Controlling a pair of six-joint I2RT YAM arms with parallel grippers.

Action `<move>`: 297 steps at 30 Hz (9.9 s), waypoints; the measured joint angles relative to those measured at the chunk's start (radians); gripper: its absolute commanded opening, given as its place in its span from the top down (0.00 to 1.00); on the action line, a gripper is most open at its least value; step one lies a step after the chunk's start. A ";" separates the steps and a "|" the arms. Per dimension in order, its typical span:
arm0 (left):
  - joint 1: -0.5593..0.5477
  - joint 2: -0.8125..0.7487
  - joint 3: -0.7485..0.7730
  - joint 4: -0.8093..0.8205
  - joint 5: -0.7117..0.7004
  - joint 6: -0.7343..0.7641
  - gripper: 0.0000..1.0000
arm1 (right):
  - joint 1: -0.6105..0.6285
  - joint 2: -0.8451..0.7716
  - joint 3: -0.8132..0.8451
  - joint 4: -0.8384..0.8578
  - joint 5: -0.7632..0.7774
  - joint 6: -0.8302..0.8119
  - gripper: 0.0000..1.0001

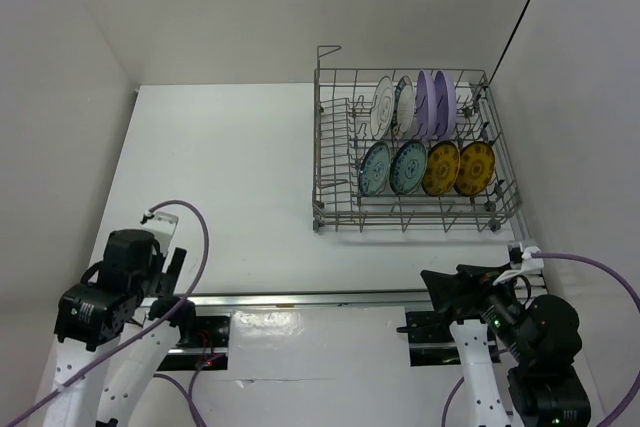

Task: Unload the plates from the dish rack

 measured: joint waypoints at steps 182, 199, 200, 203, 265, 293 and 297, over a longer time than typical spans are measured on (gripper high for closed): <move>0.358 1.934 0.968 0.773 0.962 -0.547 0.98 | 0.094 1.671 0.587 0.892 0.544 -0.190 0.42; 0.337 1.941 1.036 0.737 0.888 -0.518 0.02 | 0.138 1.699 0.547 0.877 0.689 -0.215 0.47; 0.337 1.936 1.031 0.734 0.878 -0.517 0.02 | 0.140 1.699 0.546 0.877 0.699 -0.218 0.47; 0.336 1.923 1.023 0.713 0.850 -0.515 0.02 | 0.145 1.699 0.535 0.877 0.716 -0.222 0.47; 0.158 1.168 0.872 0.650 1.122 -0.153 0.00 | 0.343 1.683 0.509 1.320 -0.402 0.175 1.00; 0.186 1.155 0.764 0.661 1.055 -0.318 1.00 | 0.476 1.784 0.605 1.248 -0.436 0.087 0.27; 0.275 1.192 0.766 0.672 1.067 -0.367 1.00 | 0.466 1.783 0.637 1.205 -0.382 0.061 0.19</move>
